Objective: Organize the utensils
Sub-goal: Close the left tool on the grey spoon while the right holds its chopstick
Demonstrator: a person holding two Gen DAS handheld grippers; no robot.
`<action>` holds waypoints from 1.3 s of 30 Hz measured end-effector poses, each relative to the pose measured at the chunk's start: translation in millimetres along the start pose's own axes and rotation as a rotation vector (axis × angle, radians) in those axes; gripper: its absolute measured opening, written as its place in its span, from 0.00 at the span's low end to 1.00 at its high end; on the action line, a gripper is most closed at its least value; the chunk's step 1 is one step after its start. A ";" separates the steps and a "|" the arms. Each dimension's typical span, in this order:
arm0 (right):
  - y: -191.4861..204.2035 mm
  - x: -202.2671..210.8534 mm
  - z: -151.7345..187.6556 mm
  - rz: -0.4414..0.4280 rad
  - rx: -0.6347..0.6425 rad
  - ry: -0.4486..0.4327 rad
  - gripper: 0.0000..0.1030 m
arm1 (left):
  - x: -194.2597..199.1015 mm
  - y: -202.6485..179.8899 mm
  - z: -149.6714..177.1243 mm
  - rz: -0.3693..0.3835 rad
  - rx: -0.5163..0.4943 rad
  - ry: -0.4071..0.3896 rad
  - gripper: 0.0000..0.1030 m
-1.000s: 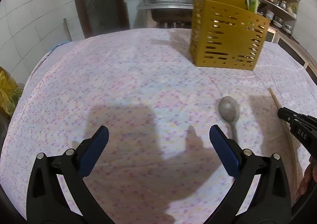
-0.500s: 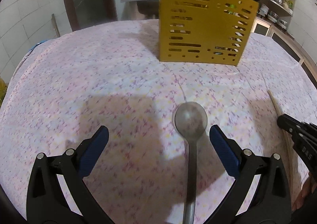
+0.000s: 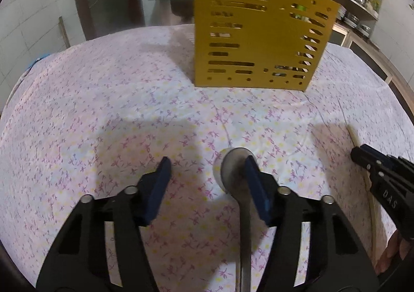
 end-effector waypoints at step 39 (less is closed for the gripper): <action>-6.3 4.5 6.0 -0.010 -0.033 -0.017 0.06 | -1.7 -29.9 1.0 -0.055 -0.035 0.021 0.35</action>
Point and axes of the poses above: each gripper's, at about its wrist camera, not at the fingertips, and x roughly against the way its jaws point, y to its left, z to its underside, the point moved 7 cm from there along -x, roughly the way its jaws point, and after that the axes turned 12 degrees about -y, right-handed, at the moved point
